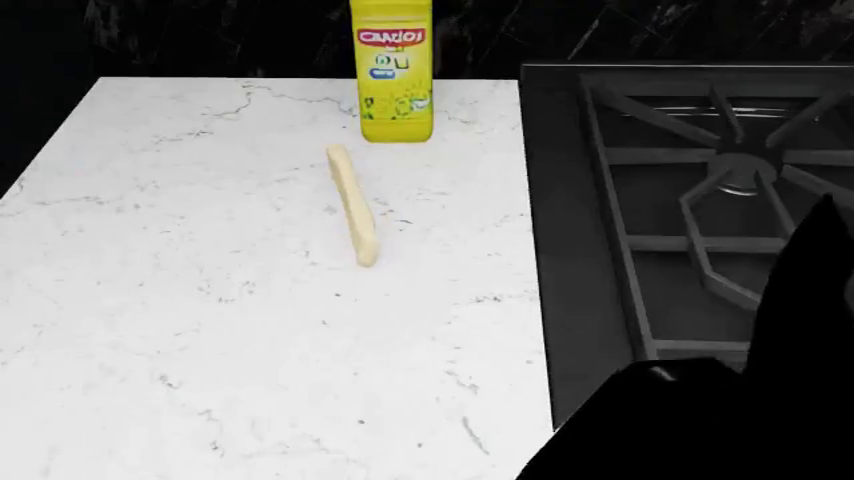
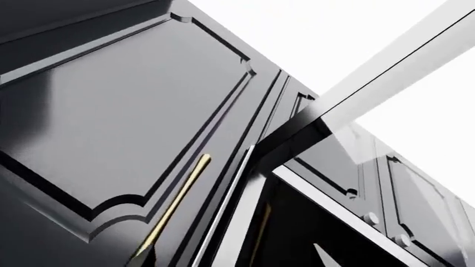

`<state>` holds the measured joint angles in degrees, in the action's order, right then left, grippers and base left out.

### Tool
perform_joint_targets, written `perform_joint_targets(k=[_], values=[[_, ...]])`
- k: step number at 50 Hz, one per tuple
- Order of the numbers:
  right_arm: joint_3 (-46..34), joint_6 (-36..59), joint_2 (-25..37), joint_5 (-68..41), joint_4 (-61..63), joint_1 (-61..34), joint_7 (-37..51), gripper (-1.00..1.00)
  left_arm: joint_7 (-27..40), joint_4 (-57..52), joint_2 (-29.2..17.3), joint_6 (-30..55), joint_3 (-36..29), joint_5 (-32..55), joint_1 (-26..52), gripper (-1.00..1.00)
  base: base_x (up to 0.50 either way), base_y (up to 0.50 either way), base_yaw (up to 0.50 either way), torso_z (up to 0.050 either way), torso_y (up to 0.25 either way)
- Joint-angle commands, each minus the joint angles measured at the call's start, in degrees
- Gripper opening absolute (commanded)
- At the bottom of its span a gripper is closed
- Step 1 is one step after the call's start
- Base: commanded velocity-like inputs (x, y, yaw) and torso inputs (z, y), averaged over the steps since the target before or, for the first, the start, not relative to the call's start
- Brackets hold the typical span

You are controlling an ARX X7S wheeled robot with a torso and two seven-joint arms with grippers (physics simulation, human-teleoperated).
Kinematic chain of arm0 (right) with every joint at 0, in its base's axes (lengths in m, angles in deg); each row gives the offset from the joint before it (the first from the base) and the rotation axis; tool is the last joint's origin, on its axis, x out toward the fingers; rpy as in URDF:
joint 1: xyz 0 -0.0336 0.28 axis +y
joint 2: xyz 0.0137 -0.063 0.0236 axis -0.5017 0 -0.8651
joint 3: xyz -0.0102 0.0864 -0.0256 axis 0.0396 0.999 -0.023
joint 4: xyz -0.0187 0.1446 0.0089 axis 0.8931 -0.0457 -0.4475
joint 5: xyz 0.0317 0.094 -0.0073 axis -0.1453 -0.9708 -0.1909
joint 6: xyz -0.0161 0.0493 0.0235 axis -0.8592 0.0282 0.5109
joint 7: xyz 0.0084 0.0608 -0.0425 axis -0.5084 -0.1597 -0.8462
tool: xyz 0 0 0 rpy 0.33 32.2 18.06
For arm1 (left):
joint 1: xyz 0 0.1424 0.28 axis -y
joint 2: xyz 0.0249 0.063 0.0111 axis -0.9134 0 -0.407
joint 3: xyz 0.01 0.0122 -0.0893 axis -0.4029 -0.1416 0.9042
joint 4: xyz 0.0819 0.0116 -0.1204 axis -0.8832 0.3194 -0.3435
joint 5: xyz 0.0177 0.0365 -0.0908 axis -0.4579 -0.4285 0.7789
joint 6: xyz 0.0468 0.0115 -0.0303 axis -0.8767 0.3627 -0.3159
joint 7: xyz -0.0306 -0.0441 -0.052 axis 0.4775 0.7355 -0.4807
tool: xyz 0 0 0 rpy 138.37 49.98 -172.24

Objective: Close the microwave door

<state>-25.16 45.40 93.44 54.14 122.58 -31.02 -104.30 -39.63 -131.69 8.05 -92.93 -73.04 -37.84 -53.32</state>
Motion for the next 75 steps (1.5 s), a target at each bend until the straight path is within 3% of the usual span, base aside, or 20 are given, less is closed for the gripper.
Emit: perform_joint_targets(k=[1,29,48,55,59,75], values=[[5.6,-2.4,0.4,-4.2,-4.5,-1.5,2.5,1.00,-1.1,0.0,0.0,1.1,-0.2,0.5,1.3,1.00,0.00,0.00,0.00,0.000,0.000],[19.8,-15.1,-2.8,-19.0,-20.7,-1.1,14.3,1.00,-4.4,0.0,0.0,4.6,0.0,1.4,6.1,1.00,0.00,0.00,0.00,0.000,0.000],[21.4,-21.2,-3.3,-25.6,-35.4,-6.9,20.7,1.00,-5.0,0.0,0.1,4.6,1.5,2.7,6.6,1.00,0.00,0.00,0.00,0.000,0.000],[23.3,-21.4,-2.8,-27.3,-38.9,-9.4,22.4,1.00,-5.0,0.0,0.1,4.2,2.0,3.2,6.4,1.00,0.00,0.00,0.00,0.000,0.000],[28.4,-20.6,-3.7,-30.4,-39.6,-10.5,23.7,1.00,-5.1,0.0,0.1,4.6,1.7,2.9,6.6,1.00,0.00,0.00,0.00,0.000,0.000],[31.2,-22.0,-3.3,-34.1,-46.3,-12.3,27.9,1.00,-6.4,0.0,0.1,6.4,1.1,2.8,8.6,1.00,0.00,0.00,0.00,0.000,0.000]])
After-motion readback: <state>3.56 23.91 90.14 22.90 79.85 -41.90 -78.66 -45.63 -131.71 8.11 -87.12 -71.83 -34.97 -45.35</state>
